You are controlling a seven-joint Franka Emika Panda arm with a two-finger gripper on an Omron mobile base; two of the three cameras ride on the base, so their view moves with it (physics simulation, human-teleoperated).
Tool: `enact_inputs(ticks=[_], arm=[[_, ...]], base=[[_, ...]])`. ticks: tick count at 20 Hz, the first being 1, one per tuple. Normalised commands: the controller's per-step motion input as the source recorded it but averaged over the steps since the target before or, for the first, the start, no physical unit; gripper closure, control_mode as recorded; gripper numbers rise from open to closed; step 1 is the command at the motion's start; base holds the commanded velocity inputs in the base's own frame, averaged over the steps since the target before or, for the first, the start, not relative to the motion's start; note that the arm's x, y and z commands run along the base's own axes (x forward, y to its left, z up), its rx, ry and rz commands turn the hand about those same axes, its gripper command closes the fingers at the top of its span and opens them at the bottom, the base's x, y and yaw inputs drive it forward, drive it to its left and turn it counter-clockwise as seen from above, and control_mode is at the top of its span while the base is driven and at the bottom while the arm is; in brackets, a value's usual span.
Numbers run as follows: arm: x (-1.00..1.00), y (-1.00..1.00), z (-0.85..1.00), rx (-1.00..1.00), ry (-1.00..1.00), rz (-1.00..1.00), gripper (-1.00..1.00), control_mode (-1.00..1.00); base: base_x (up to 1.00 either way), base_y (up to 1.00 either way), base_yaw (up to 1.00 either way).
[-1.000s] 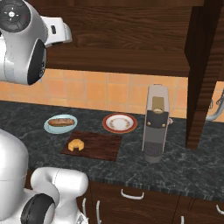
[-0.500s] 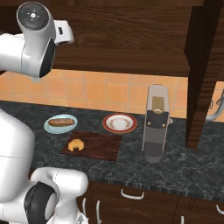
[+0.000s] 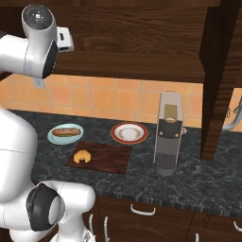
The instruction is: From the different types of pastries on the counter, select a croissant and place it on the cutting board. Then retrieve a jar of jam from the cabinet and place it alongside the croissant on the cutting board.
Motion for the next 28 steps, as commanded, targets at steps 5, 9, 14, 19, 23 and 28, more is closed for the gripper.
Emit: enact_inputs(ticks=[5, 9, 14, 19, 23, 28], arm=[[0.36, 0.68, 0.00, -0.07, 0.14, 0.00, -1.00, -1.00], [0.41, 0.48, 0.00, -0.06, 0.12, -0.02, -1.00, -1.00], [0.41, 0.03, 0.02, -0.01, -0.04, -0.01, -1.00, -1.00], [0.74, 0.27, 0.09, -0.07, -0.11, -0.05, -1.00, -1.00], [0.00, 0.00, 0.00, 0.00, 0.01, 0.00, -1.00, -1.00], [0.13, 0.19, -0.04, -0.03, 0.01, 0.01, -1.00, -1.00]], base=[[0.00, 0.00, 0.00], [0.00, 0.00, 0.00], [0.00, 0.00, 0.00], [0.00, 0.00, 0.00], [0.00, 0.00, 0.00], [0.00, 0.00, 0.00]])
